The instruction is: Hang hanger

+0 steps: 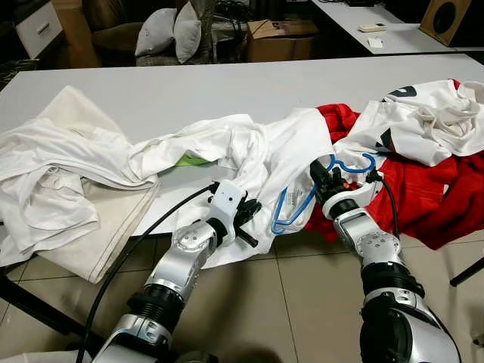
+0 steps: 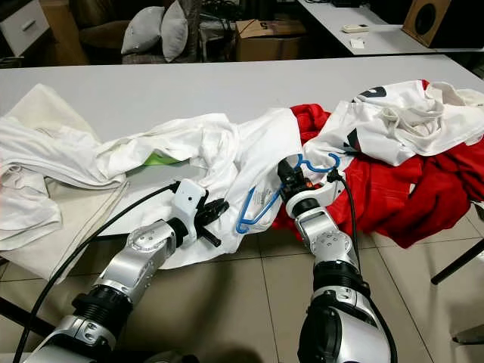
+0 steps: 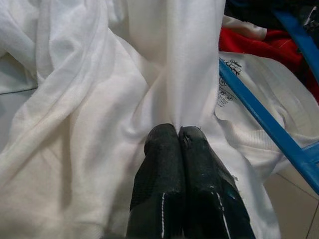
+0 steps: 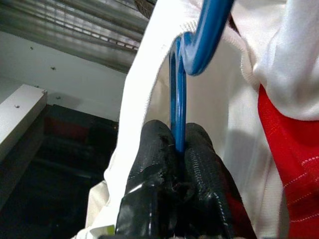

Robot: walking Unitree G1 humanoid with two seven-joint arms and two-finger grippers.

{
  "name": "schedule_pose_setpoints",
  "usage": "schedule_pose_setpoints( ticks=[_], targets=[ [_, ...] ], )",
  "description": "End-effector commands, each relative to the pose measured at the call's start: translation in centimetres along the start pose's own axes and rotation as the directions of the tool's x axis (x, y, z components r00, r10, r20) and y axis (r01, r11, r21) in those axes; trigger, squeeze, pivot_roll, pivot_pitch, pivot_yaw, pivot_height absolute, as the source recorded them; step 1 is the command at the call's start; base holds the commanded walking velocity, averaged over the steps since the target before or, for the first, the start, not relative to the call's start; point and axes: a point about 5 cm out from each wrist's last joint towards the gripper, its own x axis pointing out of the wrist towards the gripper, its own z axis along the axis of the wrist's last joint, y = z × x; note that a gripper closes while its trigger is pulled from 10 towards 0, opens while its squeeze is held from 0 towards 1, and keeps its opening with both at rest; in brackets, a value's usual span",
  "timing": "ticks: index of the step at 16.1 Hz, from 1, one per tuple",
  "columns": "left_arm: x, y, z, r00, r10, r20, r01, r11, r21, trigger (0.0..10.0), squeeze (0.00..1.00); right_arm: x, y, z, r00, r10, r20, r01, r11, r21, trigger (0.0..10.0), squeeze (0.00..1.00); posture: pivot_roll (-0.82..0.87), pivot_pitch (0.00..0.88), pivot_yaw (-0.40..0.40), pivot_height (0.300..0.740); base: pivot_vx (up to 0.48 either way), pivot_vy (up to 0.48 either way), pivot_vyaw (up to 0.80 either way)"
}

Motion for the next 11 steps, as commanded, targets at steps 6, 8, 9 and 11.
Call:
schedule_pose_setpoints(
  ticks=[6, 8, 9, 11],
  targets=[
    [-2.9, 1.0, 1.8, 0.98, -0.198, -0.001, 0.198, 0.978, 0.063, 0.0, 0.0, 0.3, 0.5, 0.8, 1.0, 0.01, 0.027, -0.01, 1.0, -0.012, 10.0, 0.0, -0.04, 0.0, 0.027, 0.74, 0.0, 0.0, 0.0],
    [-3.5, 1.7, 2.4, 0.978, -0.21, 0.009, 0.209, 0.976, 0.054, 0.0, 0.0, 0.3, 0.6, 0.9, 1.0, 0.012, 0.028, -0.011, 1.0, -0.014, 10.0, 0.0, -0.04, 0.0, 0.024, 0.74, 0.0, 0.0, 0.0],
    [-4.0, 2.0, 2.8, 0.973, -0.232, 0.008, 0.231, 0.971, 0.057, 0.0, 0.0, 0.4, 0.7, 1.0, 1.0, 0.013, 0.028, -0.013, 1.0, -0.014, 10.0, 0.0, -0.03, 0.0, 0.022, 0.74, 0.0, 0.0, 0.0],
    [-4.9, 2.1, 3.4, 0.955, -0.295, -0.013, 0.296, 0.953, 0.064, 0.0, 0.0, 0.7, 0.9, 1.0, 0.999, 0.019, 0.029, -0.019, 1.0, -0.012, 10.0, 0.0, -0.03, 0.0, 0.019, 0.74, 0.0, 0.0, 0.0]
  ],
)
